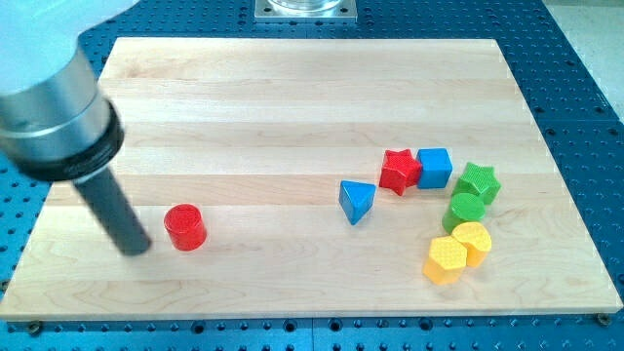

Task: Drag the triangle and red circle to the bottom left side of the red star

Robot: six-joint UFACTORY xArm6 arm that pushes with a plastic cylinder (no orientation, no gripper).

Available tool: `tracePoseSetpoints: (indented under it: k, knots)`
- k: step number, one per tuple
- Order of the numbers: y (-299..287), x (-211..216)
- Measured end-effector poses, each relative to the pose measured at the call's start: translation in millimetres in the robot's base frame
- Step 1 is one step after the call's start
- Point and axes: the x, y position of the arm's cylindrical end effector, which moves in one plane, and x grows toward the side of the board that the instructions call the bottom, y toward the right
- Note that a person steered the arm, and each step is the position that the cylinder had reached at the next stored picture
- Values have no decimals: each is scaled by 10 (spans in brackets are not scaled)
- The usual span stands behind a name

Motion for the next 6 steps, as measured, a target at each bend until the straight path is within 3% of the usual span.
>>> tracePoseSetpoints:
  k: [2, 3, 4, 6]
  knots:
    - [1511, -8]
    - [582, 14]
    - [1036, 526]
    - [1662, 383]
